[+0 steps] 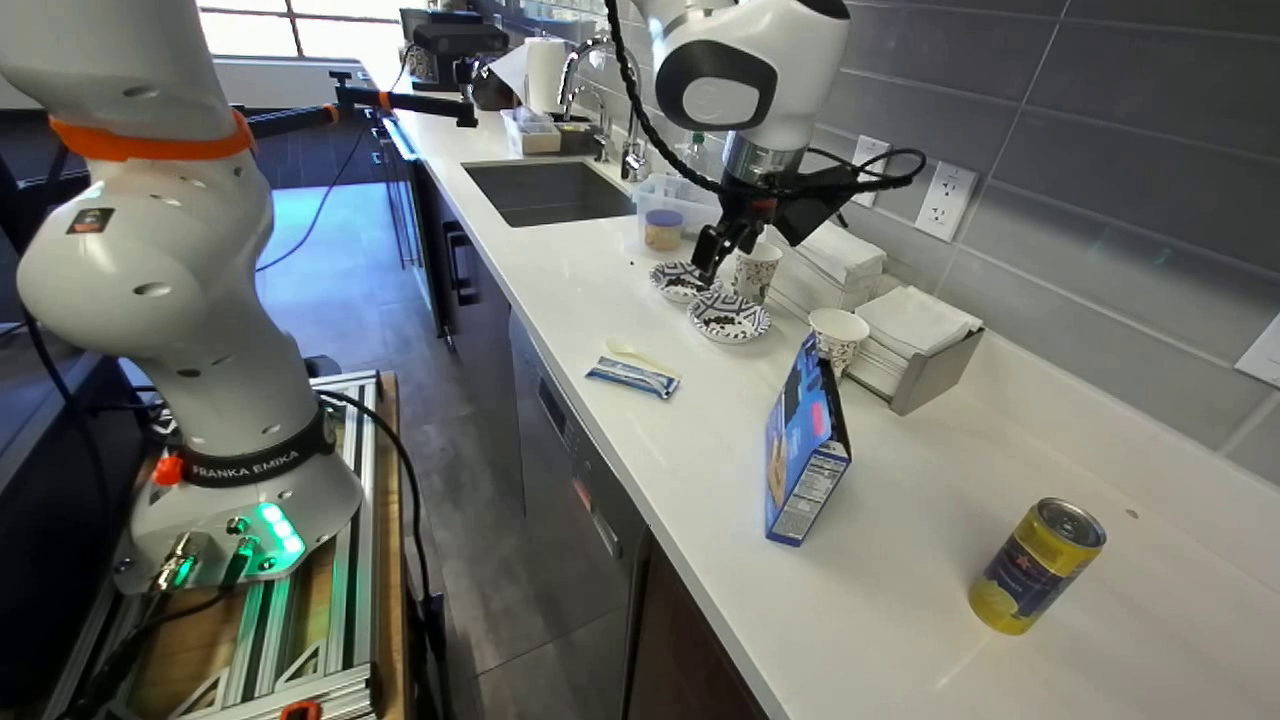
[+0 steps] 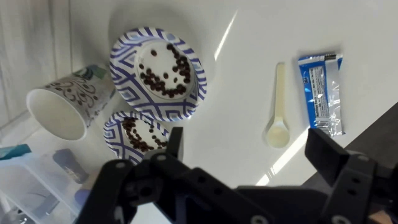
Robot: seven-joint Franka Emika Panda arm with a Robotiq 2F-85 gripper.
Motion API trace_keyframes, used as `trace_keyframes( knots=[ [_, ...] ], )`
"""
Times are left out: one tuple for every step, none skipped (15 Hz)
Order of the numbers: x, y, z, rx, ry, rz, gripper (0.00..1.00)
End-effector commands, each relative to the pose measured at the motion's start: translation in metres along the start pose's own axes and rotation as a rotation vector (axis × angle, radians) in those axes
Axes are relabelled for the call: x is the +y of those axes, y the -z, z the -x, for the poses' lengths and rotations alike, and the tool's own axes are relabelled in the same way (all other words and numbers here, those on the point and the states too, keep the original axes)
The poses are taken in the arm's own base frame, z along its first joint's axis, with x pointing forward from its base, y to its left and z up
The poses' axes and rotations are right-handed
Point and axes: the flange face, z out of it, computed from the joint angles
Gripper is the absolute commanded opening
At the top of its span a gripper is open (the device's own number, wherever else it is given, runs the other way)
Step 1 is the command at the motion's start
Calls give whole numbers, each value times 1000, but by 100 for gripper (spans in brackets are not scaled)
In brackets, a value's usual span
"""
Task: Pick up the spoon, get some of the objects from the bowl on the left and put them in the bowl on the right
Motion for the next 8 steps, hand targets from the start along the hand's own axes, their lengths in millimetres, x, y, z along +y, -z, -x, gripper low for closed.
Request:
trace_keyframes(
  knots=[
    [-27, 47, -9, -171, -56, 82, 100],
    [-34, 59, -12, -218, -76, 105, 100],
    [-40, 70, -15, -264, -97, 128, 100],
    [-18, 55, -1, -191, -65, 97, 100],
    [-21, 63, -5, -206, -72, 110, 100],
    [-21, 66, -6, -207, -70, 114, 100],
    [-20, 65, -5, -205, -70, 113, 100],
    [-20, 62, -4, -203, -71, 108, 100]
  ],
)
